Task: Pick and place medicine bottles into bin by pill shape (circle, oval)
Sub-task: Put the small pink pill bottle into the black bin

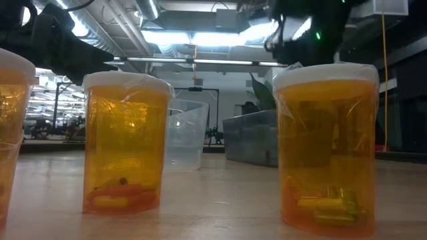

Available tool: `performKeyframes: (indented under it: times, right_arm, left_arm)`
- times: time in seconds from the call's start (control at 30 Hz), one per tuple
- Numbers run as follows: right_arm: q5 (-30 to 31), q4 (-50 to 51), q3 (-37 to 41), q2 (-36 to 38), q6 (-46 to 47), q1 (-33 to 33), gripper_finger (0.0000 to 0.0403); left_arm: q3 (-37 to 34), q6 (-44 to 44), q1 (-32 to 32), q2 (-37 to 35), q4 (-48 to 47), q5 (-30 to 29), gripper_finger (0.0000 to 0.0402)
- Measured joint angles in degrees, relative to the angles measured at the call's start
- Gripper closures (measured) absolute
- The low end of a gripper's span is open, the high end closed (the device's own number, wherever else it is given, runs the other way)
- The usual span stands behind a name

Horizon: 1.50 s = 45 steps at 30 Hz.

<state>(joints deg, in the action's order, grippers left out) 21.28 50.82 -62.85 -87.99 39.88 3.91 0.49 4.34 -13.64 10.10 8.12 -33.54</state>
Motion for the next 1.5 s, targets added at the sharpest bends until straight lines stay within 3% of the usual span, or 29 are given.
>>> performKeyframes:
  times: [0.2, 0.33, 0.47, 0.67, 0.87, 1.0, 1.13, 1.37, 1.5]
  right_arm:
    - [-5.1, 15.3, -13.0, 0.0, 3.7, 5.7, 0.0234]
    - [-5.8, 22.8, -19.4, 0.1, 7.3, 14.0, 0.0234]
    - [-7.6, 23.3, -20.8, 0.1, 11.3, 23.7, 0.0234]
    - [-8.1, 20.4, -18.8, 0.0, 21.3, 35.5, 0.0234]
    - [-8.2, 17.0, -16.2, 0.0, 24.3, 42.6, 0.0234]
    - [-9.0, 13.5, -14.6, 0.0, 24.6, 44.7, 0.0234]
    - [-9.3, 10.1, -11.7, 0.0, 30.9, 45.3, 0.0234]
    - [-23.1, -2.9, -2.9, 0.0, 46.7, 45.3, 0.0234]
    - [-24.2, -7.6, 0.8, 0.0, 48.4, 45.5, 0.0234]
  left_arm:
    - [0.0, 0.0, 0.0, 0.0, 0.0, 0.0, 0.0097]
    - [0.0, 0.0, 0.0, 0.0, 0.0, 0.0, 0.0097]
    - [0.0, 0.0, 0.0, 0.0, 0.0, 0.0, 0.0097]
    - [0.0, 0.0, 0.0, 0.0, 0.0, 0.0, 0.0097]
    - [0.0, 0.0, 0.0, 0.0, 0.0, 0.0, 0.0097]
    - [0.0, 0.0, 0.0, 0.0, 0.0, 0.0, 0.0097]
    - [0.0, 0.0, 0.0, 0.0, 0.0, 0.0, 0.0097]
    - [0.0, 0.0, 0.0, 0.0, 0.0, 0.0, 0.0097]
    - [0.0, 0.0, 0.0, 0.0, 0.0, 0.0, 0.0097]
